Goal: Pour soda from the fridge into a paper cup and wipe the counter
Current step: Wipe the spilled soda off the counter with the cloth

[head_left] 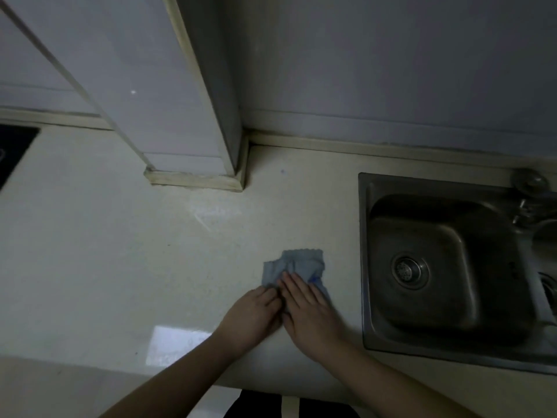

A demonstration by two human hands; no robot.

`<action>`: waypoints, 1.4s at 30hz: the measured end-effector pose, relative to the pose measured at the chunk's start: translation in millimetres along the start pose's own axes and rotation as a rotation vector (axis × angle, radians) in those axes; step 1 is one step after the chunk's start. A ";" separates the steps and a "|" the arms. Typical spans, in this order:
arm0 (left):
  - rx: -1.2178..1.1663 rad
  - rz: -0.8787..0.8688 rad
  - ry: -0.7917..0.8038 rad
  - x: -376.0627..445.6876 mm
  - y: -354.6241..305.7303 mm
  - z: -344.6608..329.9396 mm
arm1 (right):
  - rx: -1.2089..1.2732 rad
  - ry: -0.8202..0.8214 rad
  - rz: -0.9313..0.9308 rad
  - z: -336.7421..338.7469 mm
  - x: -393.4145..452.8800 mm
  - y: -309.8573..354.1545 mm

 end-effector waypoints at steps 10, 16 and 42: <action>0.009 0.461 -0.098 -99.9 61.9 62.1 | 0.062 0.144 0.411 -24.9 65.5 118.7; -0.066 0.435 -0.064 -126.9 30.2 39.5 | 0.040 0.119 0.539 -29.5 28.3 113.9; 0.125 0.072 0.079 138.2 -96.0 -71.7 | 0.549 -0.175 -0.203 44.0 -32.0 -162.4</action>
Point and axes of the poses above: each hand's wrist, its own x-axis towards the middle knuckle, its own z-axis out of the back of the hand, y = z × x, the point moved 5 cm from there along x, towards the middle knuckle, and after that the axes turned 4 degrees about -y, right-handed, at the moved point
